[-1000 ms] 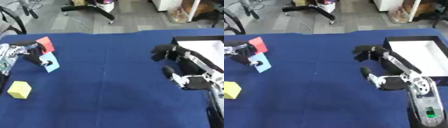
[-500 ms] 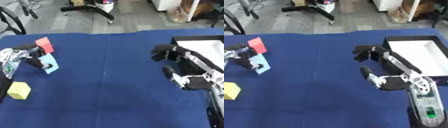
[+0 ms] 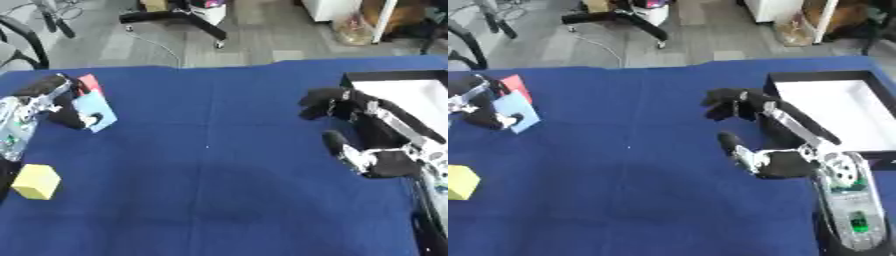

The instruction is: Pick up the objects with one hand, pass them to the other hand, and then place them into the box on the other side of the table.

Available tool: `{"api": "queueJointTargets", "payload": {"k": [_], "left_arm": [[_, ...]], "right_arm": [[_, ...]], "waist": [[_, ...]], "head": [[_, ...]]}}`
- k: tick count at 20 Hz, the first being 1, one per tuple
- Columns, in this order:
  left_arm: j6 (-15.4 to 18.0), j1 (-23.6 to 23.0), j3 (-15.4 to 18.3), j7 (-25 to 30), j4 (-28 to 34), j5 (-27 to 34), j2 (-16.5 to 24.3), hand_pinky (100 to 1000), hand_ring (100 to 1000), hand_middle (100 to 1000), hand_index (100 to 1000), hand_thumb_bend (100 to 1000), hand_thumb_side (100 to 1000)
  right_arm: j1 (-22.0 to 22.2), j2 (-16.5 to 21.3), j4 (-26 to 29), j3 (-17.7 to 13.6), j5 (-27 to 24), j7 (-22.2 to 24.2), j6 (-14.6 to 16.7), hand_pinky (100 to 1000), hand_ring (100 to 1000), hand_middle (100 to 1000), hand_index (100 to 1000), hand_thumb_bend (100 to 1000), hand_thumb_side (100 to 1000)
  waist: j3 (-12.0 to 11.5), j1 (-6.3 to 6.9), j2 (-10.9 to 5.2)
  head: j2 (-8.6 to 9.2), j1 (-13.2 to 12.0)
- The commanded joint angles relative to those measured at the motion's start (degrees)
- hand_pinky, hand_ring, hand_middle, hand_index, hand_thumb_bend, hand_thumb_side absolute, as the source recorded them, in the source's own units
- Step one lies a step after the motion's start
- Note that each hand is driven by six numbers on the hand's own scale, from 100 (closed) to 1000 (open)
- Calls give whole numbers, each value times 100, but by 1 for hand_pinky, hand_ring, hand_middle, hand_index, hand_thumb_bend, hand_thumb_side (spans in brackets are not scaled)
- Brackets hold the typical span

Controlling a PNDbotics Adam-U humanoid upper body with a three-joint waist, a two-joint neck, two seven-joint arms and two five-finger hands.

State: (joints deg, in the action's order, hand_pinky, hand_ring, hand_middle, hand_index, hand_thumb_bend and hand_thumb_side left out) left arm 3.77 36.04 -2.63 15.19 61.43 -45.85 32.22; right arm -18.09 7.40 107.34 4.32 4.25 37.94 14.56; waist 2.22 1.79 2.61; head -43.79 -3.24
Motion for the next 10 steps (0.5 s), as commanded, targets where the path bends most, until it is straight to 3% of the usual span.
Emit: {"api": "queueJointTargets", "payload": {"k": [1, 5, 10], "left_arm": [[-10, -51, 64, -187, 870, 601, 154, 456, 396, 362, 527, 271, 301], [10, -314, -26, -218, 1948, 1411, -280, 443, 392, 357, 523, 310, 291], [-52, -549, -147, 184, 2813, 2366, -1139, 437, 391, 357, 521, 362, 270]], "right_arm": [[-266, 131, 74, 147, -154, -38, 59, 766, 762, 790, 896, 114, 390], [-745, 184, -5, 437, -180, -215, 132, 787, 787, 824, 907, 126, 377], [-1210, 105, -208, 701, 189, -486, 297, 838, 864, 886, 933, 280, 355]], "waist": [[-24, 8, -158], [-73, -27, -169], [-147, -64, -173]], "head": [[-33, 46], [-33, 106], [-33, 197]]}}
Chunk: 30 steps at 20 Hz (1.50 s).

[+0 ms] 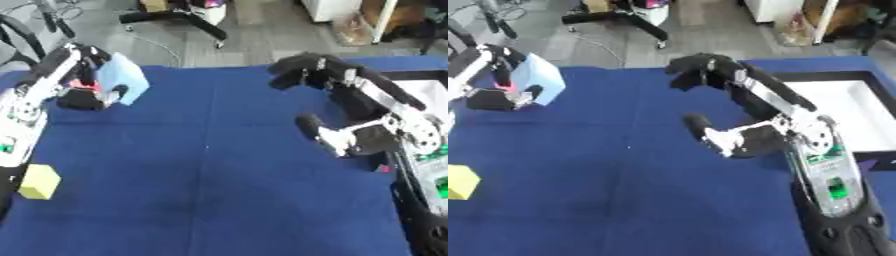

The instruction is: Pick up the objects with one hand, pass them to the other hand, and then place them into the box on the other side of the table.

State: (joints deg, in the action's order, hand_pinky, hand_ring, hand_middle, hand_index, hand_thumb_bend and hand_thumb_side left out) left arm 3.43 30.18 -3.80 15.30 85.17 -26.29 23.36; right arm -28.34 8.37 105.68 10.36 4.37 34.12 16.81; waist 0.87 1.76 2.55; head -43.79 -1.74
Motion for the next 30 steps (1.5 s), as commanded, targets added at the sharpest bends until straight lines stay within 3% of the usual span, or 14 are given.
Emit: {"api": "queueJointTargets", "payload": {"k": [1, 5, 6, 7, 16, 28, 30], "left_arm": [[-5, 15, -69, 263, 542, 586, -426, 440, 392, 358, 522, 365, 269], [185, 15, -245, 616, 736, 1289, -951, 450, 398, 364, 527, 377, 264], [242, 25, -287, 687, 743, 1434, -1027, 453, 400, 366, 528, 599, 237], [307, 37, -329, 746, 754, 1566, -1089, 454, 401, 366, 529, 377, 265], [600, 94, -552, 1028, 874, 2267, -1442, 467, 407, 371, 533, 369, 255], [1088, 96, -699, 1095, 1035, 1989, -1400, 488, 412, 371, 535, 323, 260], [1138, 88, -705, 1128, 1039, 1939, -1396, 490, 413, 372, 536, 318, 257]], "right_arm": [[-256, -29, -100, 135, 297, -98, 98, 842, 871, 892, 936, 297, 352], [-464, -216, -381, 217, 863, -220, -21, 849, 880, 898, 946, 387, 368], [-493, -262, -440, 232, 1019, -306, -96, 847, 878, 896, 946, 350, 352], [-512, -304, -484, 241, 1161, -405, -175, 846, 878, 896, 946, 415, 381], [-549, -459, -652, 389, 1901, -928, -594, 831, 863, 880, 943, 450, 367], [-535, -493, -658, 405, 1881, -1175, -963, 813, 839, 859, 931, 413, 409], [-534, -492, -663, 403, 1815, -1154, -1014, 792, 795, 807, 891, 409, 419]], "waist": [[-21, -69, -168], [-35, -95, -169], [-37, -99, -168], [-36, -103, -166], [-43, -110, -146], [-25, -102, -133], [-24, -102, -133]], "head": [[-32, 55], [-32, 71], [-32, 72], [-32, 70], [-32, 91], [-32, 131], [-32, 135]]}}
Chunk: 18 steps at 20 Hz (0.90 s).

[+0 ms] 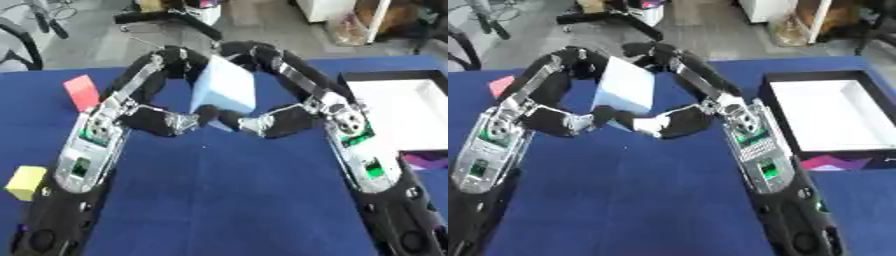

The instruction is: Pick up the objects with one hand, pass them to the other hand, and then place them into the box on the other side of the table.

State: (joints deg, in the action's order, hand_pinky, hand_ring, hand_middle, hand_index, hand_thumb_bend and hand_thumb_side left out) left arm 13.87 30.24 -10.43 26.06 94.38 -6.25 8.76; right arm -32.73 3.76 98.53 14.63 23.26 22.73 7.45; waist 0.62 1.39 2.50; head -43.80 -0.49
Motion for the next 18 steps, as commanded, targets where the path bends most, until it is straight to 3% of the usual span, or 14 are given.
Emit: {"api": "queueJointTargets", "payload": {"k": [1, 5, 10, 14, 18], "left_arm": [[112, 79, -42, 58, 116, -86, 64, 490, 413, 372, 536, 318, 256], [134, 73, -32, 40, 83, -156, 57, 495, 417, 376, 541, 322, 256], [126, 73, -18, 14, 61, -212, 45, 506, 429, 391, 556, 345, 263], [118, 63, 11, -18, 56, -293, 33, 531, 464, 436, 605, 441, 327], [55, 59, 108, -180, 30, -490, 20, 589, 560, 537, 725, 669, 511]], "right_arm": [[-93, -29, 53, -25, -110, -2, -97, 782, 761, 761, 862, 405, 424], [-80, -21, 82, -47, -248, 3, -165, 740, 619, 533, 603, 312, 369], [-71, -14, 108, -64, -349, -13, -215, 685, 512, 325, 338, 100, 158], [-68, -9, 143, -85, -386, -226, -277, 671, 496, 295, 290, 100, 100], [-48, -1, 206, -114, -362, -379, -222, 669, 498, 293, 281, 100, 100]], "waist": [[1, -65, -127], [7, -63, -124], [20, -54, -121], [28, -50, -120], [34, -51, -117]], "head": [[-31, 8], [-31, 2], [-31, 10], [-31, 22], [-31, 32]]}}
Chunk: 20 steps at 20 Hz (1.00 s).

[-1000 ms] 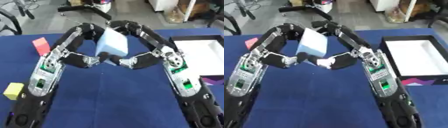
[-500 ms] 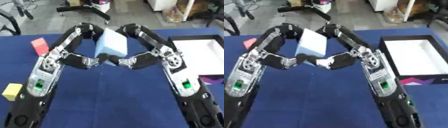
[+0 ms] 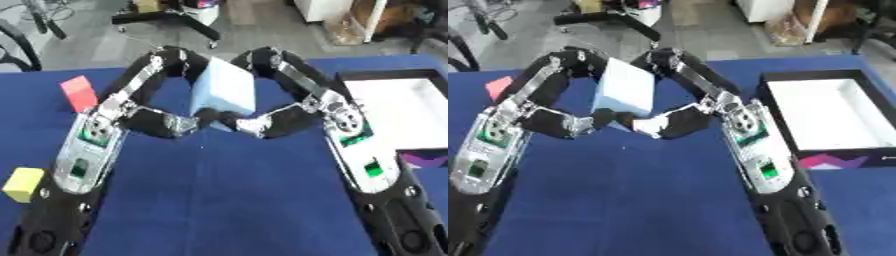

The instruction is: Pick up the objects with one hand, pass them to the other hand, and then place them into the box on the other side of the table.

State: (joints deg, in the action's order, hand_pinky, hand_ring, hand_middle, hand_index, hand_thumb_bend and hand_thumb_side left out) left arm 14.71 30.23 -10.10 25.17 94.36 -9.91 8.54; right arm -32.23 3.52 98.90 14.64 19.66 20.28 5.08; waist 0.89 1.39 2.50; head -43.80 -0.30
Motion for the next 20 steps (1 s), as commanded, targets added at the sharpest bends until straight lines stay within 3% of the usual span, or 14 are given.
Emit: {"api": "queueJointTargets", "payload": {"k": [1, 6, 9, 16, 20], "left_arm": [[-51, 68, 111, -166, 18, -204, 45, 606, 592, 567, 748, 734, 564], [-103, 164, 384, -634, -107, -599, 85, 655, 684, 675, 825, 878, 663], [-113, 185, 520, -802, -161, -607, 101, 657, 693, 692, 837, 906, 680], [-315, 26, 880, -1052, -155, -591, 164, 643, 686, 693, 832, 846, 705], [-536, -170, 1120, -1325, -203, -654, 233, 630, 672, 680, 819, 805, 703]], "right_arm": [[-92, 29, 184, -131, -7, -143, 28, 670, 499, 294, 281, 100, 100], [-63, 71, 308, -241, -139, -189, 35, 671, 502, 296, 278, 100, 100], [-57, 114, 404, -317, -251, -222, -10, 670, 503, 297, 279, 100, 100], [-85, 457, 587, -707, -638, -482, -239, 670, 505, 299, 281, 100, 100], [-167, 854, 597, -1109, -700, -823, -398, 671, 505, 302, 285, 100, 100]], "waist": [[11, -53, -117], [44, -61, -128], [65, -62, -130], [58, -67, -140], [29, -62, -154]], "head": [[-31, 11], [-31, 22], [-31, 50], [-31, 206], [-31, 457]]}}
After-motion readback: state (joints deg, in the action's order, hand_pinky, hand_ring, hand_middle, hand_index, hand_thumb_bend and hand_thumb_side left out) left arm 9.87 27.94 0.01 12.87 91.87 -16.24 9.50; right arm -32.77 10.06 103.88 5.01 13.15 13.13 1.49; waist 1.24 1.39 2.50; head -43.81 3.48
